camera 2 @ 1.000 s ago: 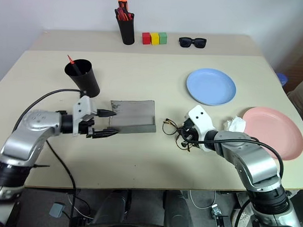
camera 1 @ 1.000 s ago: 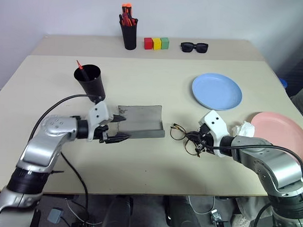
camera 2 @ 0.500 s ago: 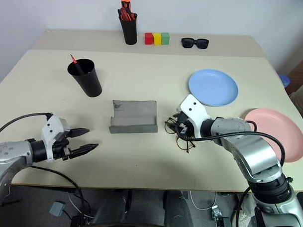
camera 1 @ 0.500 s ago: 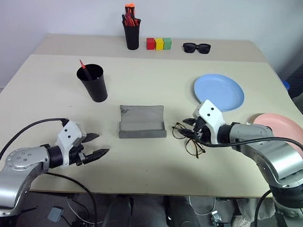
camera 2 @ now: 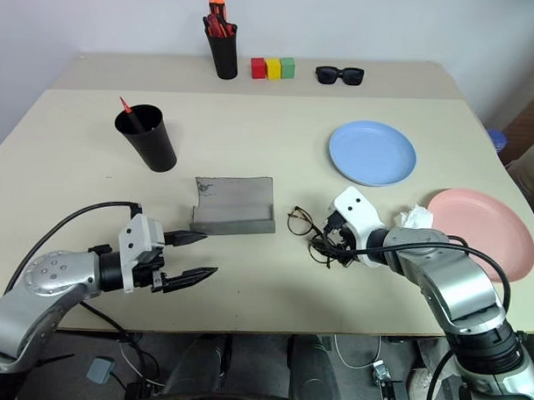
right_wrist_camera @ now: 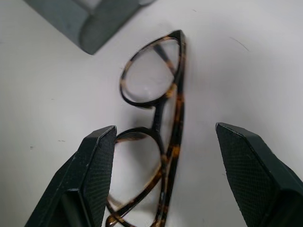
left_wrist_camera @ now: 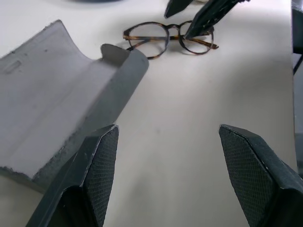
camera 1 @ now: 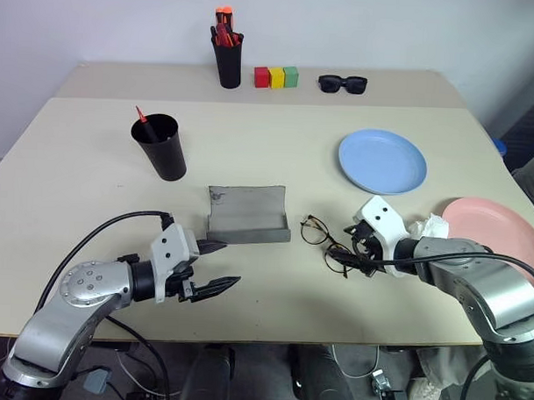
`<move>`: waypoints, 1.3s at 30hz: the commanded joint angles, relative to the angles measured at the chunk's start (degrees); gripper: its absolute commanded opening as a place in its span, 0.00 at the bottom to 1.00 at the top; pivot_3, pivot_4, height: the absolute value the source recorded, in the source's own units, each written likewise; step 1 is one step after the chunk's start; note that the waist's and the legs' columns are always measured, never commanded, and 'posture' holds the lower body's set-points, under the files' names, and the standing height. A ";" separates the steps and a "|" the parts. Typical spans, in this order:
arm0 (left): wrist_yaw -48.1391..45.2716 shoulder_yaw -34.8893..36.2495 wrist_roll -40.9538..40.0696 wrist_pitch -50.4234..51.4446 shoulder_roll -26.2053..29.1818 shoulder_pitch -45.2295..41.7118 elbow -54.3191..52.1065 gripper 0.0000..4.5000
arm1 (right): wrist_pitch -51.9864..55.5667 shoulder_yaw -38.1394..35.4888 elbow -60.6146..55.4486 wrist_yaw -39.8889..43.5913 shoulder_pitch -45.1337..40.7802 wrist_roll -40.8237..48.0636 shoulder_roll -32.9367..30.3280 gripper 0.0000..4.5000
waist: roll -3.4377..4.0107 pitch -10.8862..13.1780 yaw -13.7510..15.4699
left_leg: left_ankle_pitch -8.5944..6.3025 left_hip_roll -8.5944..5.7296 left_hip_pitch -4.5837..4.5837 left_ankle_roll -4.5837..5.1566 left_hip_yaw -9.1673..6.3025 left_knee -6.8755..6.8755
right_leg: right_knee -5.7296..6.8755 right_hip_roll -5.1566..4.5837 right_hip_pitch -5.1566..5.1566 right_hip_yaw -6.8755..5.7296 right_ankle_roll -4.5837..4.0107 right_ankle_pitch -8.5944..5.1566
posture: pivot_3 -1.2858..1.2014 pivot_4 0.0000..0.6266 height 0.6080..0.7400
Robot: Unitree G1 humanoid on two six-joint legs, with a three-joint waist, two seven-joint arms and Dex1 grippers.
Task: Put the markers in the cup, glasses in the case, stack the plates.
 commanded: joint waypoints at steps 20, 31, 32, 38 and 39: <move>6.35 13.17 0.14 -0.99 1.93 4.14 5.77 0.76 | -11.74 5.56 -3.59 9.87 -15.93 0.28 -2.06 0.01 | 0.01 0.00 -0.88 | 0.00 0.04 0.05 0.00 0.02 -0.06 | 0.02 0.03 -0.03 -0.02 0.00 0.00 | 0.52 0.24 1.00; 5.42 15.37 1.19 -4.42 2.92 7.77 7.64 0.76 | -41.29 25.41 39.96 30.59 -38.21 -13.60 16.80 0.01 | 0.00 0.01 -1.43 | -0.01 0.05 0.02 0.01 0.05 -0.09 | 0.01 0.00 -0.06 -0.02 -0.01 0.03 | 0.52 0.24 1.00; 5.56 15.51 1.23 -4.59 2.76 8.40 7.07 0.76 | -42.41 25.45 41.64 32.16 -38.52 -13.90 17.26 0.01 | 0.00 0.01 -1.37 | -0.01 0.05 0.01 0.01 0.04 -0.12 | 0.01 0.01 -0.08 -0.03 -0.01 0.04 | 0.52 0.24 1.00; 7.29 16.63 0.38 -4.41 1.62 10.50 4.35 0.76 | -46.98 24.60 47.69 36.75 -39.24 -16.62 18.75 0.15 | 0.01 0.02 -1.48 | 0.00 0.05 0.04 0.00 0.03 -0.10 | 0.08 0.02 -0.08 -0.03 -0.03 0.04 | 0.52 0.24 1.00; 7.36 16.51 0.38 -4.61 1.56 10.45 4.16 0.76 | -47.02 24.13 47.26 37.49 -39.11 -16.39 18.69 0.23 | 0.01 0.02 -1.52 | 0.00 0.05 0.06 0.00 0.03 -0.10 | 0.10 0.02 -0.08 -0.03 -0.04 0.04 | 0.52 0.24 1.00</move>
